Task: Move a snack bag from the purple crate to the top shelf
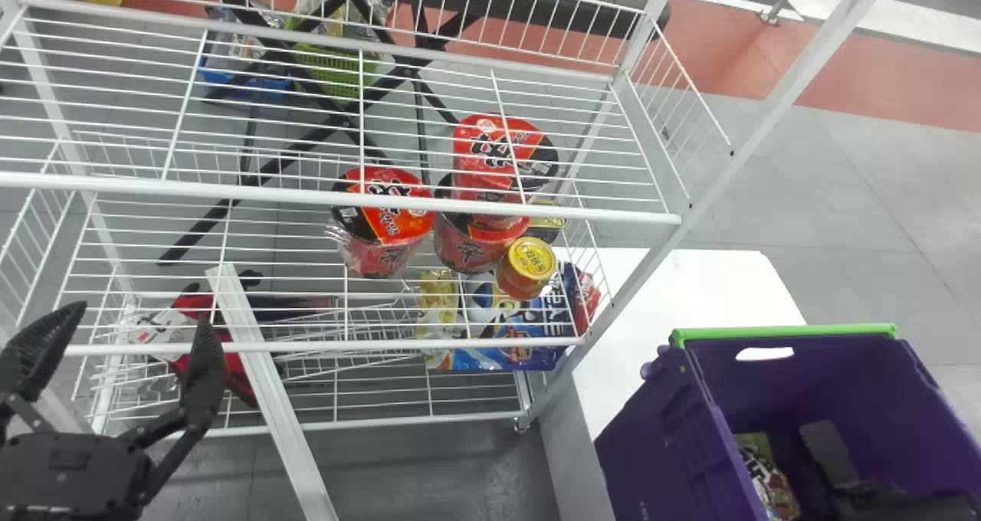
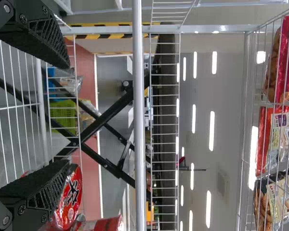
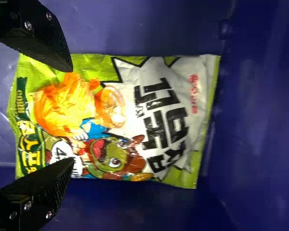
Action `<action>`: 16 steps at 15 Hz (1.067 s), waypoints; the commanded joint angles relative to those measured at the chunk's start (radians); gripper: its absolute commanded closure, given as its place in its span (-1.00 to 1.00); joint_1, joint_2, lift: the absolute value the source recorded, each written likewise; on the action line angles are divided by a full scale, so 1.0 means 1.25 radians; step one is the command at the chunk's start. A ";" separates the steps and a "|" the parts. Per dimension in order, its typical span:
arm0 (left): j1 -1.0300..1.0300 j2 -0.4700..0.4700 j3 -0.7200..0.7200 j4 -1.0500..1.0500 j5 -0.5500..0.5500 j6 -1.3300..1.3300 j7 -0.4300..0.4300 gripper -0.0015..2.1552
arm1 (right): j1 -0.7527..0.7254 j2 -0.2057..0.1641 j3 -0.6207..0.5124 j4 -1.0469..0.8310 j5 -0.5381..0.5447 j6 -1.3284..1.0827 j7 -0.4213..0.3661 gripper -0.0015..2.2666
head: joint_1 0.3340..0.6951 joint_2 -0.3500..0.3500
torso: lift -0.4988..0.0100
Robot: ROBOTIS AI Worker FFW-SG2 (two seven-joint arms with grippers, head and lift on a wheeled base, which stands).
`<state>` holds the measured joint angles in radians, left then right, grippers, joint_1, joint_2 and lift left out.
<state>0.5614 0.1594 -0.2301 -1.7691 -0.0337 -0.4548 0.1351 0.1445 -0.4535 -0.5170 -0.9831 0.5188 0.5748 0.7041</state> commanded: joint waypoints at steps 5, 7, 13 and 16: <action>-0.002 -0.001 0.002 0.009 0.001 -0.007 0.000 -0.88 | -0.003 -0.005 0.000 0.029 -0.005 -0.016 -0.005 -0.84 | 1.00 -1.00 | -0.83; -0.007 0.000 0.004 0.019 0.001 -0.010 -0.001 -0.88 | -0.027 -0.010 0.000 0.067 -0.008 -0.038 -0.010 -0.84 | 1.00 -1.00 | -0.83; -0.027 0.000 0.005 0.056 0.010 -0.027 -0.005 -0.88 | -0.042 -0.009 0.001 0.110 -0.022 -0.050 0.001 -0.84 | 1.00 -1.00 | -0.83; -0.031 0.001 0.005 0.058 0.012 -0.029 -0.006 -0.88 | -0.043 -0.016 0.001 0.119 -0.021 -0.043 0.005 -0.84 | 1.00 -1.00 | -0.83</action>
<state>0.5246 0.1601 -0.2240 -1.6976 -0.0189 -0.4907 0.1274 0.0907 -0.4688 -0.5155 -0.8415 0.4922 0.5186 0.7106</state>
